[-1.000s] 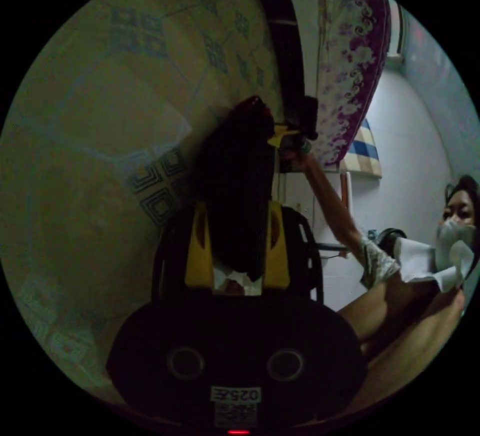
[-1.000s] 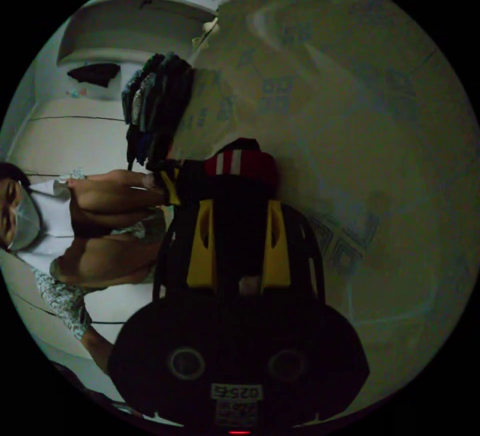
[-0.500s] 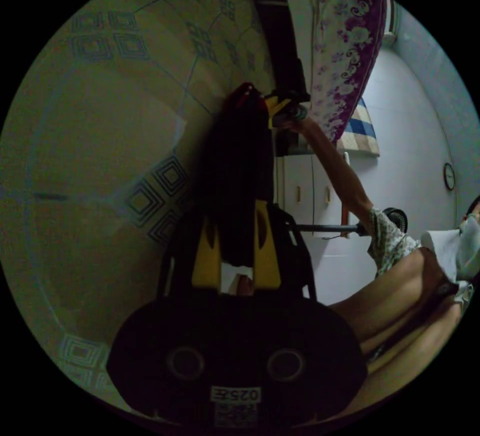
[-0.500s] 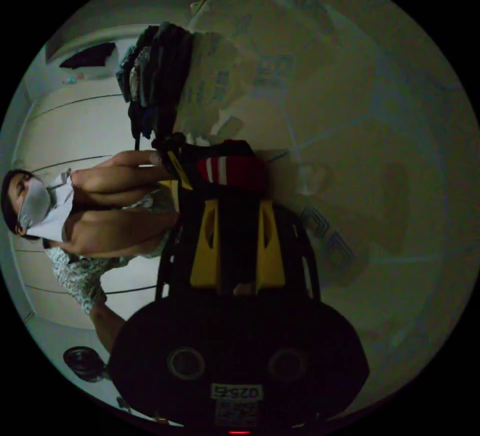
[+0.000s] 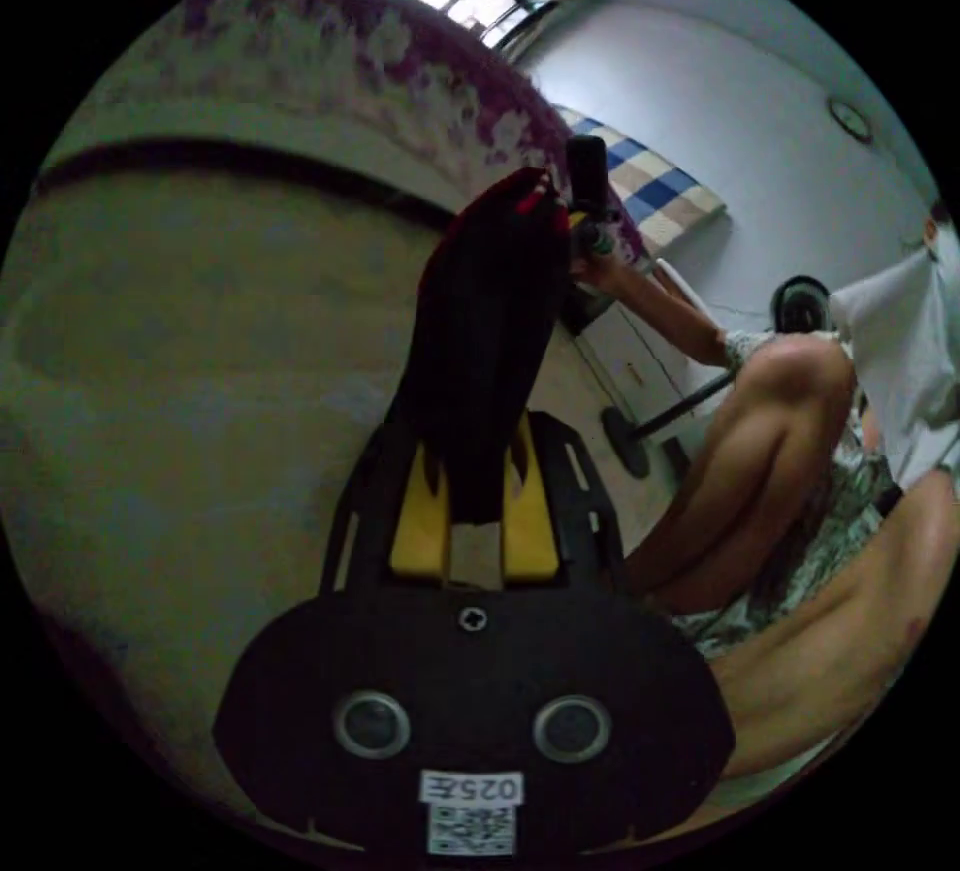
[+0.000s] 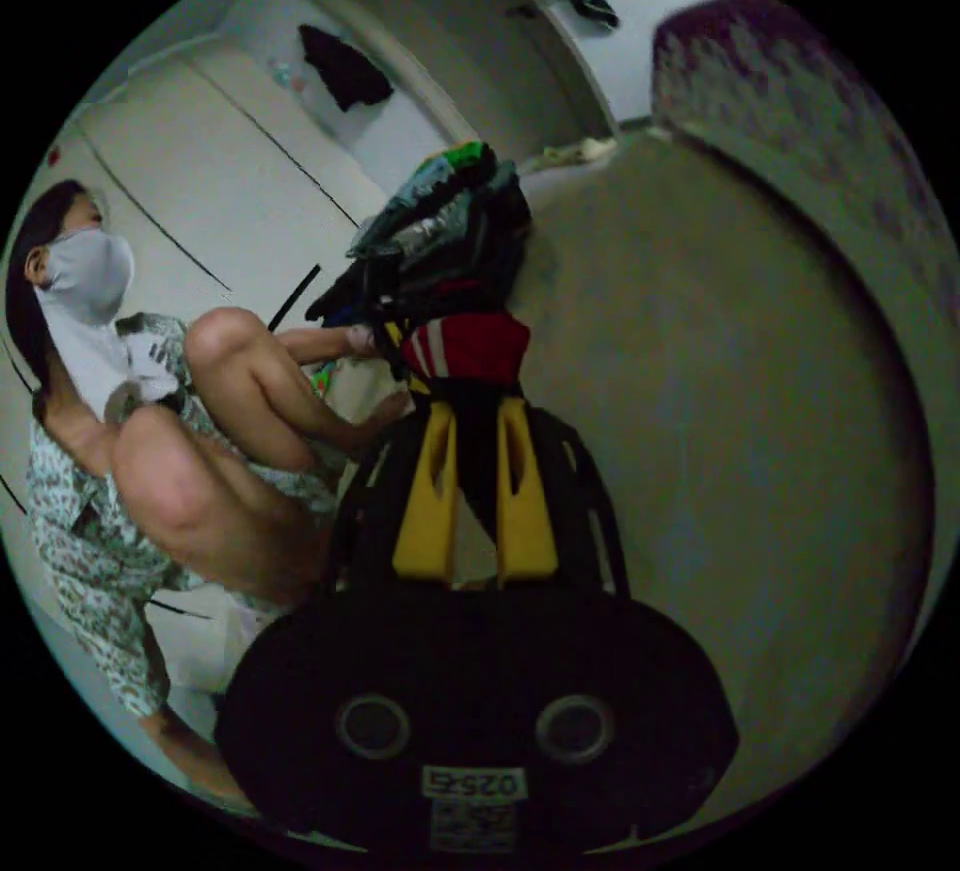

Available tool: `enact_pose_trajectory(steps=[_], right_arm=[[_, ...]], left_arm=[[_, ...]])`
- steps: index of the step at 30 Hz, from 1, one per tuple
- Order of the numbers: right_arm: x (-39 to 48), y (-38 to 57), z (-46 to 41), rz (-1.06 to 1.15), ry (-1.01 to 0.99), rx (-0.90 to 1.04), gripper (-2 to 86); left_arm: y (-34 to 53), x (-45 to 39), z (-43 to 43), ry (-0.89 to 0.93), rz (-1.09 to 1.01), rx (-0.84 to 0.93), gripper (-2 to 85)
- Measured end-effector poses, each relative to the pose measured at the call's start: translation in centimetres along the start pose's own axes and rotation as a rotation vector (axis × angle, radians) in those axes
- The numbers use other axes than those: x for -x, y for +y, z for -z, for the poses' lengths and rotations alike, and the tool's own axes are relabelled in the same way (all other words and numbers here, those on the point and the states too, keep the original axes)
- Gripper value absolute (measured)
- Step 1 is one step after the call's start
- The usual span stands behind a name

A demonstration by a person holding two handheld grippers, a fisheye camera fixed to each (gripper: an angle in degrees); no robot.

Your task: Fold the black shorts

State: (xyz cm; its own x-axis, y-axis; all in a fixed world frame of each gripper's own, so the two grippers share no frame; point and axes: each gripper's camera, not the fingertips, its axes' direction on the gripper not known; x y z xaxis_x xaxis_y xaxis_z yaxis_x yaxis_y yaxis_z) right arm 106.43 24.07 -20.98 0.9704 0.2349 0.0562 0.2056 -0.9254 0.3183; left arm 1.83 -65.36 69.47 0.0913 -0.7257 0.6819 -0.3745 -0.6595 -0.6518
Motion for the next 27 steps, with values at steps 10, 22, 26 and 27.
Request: enact_pose_trajectory(steps=[10, 22, 26, 27], right_arm=[[27.8, -33.5, -25.4, 0.371, -0.075, -0.034, 6.5], [43.8, -55.0, -71.9, 0.153, -0.466, 0.372, 6.7], [46.2, -57.2, -85.6, 0.245, -0.083, 0.527, 6.8], [46.8, -57.3, -86.9, 0.269, -0.03, 0.539, 6.8]], left_arm=[[22.5, -24.7, 35.5, -0.604, 0.019, -0.294, 4.8], [52.2, -33.7, 59.5, -0.521, 0.753, -0.353, 3.7], [62.8, -22.7, 60.4, -0.175, 1.001, -0.505, 3.1], [63.6, -21.7, 60.2, -0.132, 1.007, -0.514, 3.1]])
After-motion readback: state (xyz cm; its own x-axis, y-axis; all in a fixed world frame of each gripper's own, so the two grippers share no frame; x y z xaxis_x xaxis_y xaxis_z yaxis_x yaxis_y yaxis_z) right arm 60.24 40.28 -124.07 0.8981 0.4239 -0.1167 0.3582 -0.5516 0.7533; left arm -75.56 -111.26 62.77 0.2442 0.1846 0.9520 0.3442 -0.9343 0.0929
